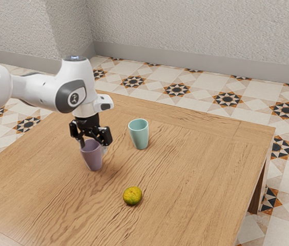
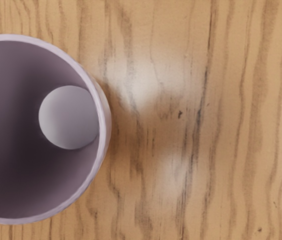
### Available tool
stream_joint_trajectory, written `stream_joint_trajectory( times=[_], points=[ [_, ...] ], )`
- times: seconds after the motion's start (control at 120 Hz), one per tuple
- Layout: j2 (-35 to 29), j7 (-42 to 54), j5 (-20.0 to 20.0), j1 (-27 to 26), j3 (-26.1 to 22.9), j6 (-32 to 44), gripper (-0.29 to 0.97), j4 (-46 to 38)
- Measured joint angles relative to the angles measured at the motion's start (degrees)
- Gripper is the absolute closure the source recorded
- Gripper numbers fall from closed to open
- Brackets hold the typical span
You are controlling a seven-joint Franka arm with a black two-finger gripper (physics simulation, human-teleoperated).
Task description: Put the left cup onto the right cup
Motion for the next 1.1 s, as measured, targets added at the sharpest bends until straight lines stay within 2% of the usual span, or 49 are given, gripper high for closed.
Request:
stream_joint_trajectory(
  times=[0.292,0.808,0.842,0.992,1.1],
  points=[
    [5.6,-0.6,0.1,1.0,0.1,2.7,0.0,4.9],
    [10.0,-0.9,0.2,1.1,0.3,6.0,0.0,5.2],
    [10.0,-0.9,0.2,1.1,0.3,6.2,0.05,5.2],
    [9.7,-0.9,0.4,1.2,0.4,6.3,0.44,5.2],
    [9.3,-0.9,0.7,1.2,0.4,6.2,0.6,5.2]
  ],
)
